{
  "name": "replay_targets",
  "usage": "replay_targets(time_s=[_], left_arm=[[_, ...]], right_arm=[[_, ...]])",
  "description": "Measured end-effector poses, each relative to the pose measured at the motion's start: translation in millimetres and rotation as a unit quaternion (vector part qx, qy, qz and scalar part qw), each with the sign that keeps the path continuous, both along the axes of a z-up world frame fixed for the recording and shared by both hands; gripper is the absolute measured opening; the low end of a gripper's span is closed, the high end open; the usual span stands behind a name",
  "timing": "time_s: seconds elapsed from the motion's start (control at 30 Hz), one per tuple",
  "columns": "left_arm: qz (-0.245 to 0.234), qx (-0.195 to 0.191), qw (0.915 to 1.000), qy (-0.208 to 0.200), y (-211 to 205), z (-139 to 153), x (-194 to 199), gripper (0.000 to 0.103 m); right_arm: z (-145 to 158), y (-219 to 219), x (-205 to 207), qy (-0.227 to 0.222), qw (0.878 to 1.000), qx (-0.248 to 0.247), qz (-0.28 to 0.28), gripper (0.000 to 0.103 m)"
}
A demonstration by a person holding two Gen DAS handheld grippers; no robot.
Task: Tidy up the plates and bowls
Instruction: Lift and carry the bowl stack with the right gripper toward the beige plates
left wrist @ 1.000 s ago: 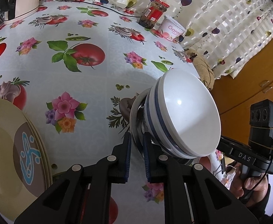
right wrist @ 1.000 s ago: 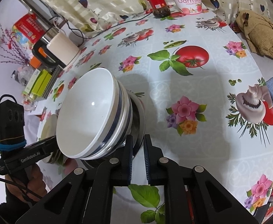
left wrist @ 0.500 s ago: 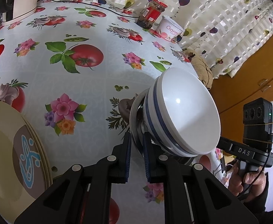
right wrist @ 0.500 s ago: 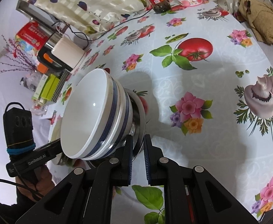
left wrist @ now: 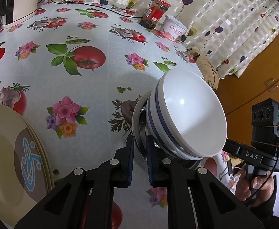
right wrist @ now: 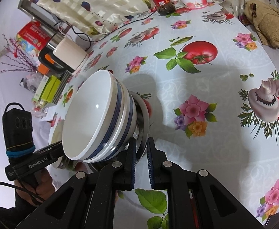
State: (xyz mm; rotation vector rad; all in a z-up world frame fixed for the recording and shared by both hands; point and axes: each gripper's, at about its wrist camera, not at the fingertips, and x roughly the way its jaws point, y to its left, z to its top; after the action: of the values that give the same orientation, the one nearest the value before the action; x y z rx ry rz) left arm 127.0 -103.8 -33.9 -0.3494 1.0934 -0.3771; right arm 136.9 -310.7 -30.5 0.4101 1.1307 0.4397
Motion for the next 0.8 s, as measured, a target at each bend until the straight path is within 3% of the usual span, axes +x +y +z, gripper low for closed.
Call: replay_targets(time_s=[0.8], left_arm=[[0.022,0.011,0.9993,-0.027,22,32,-12,0.012]], right_arm=[[26,21,4,-0.024,1.000,-0.003,0.021,0.011]])
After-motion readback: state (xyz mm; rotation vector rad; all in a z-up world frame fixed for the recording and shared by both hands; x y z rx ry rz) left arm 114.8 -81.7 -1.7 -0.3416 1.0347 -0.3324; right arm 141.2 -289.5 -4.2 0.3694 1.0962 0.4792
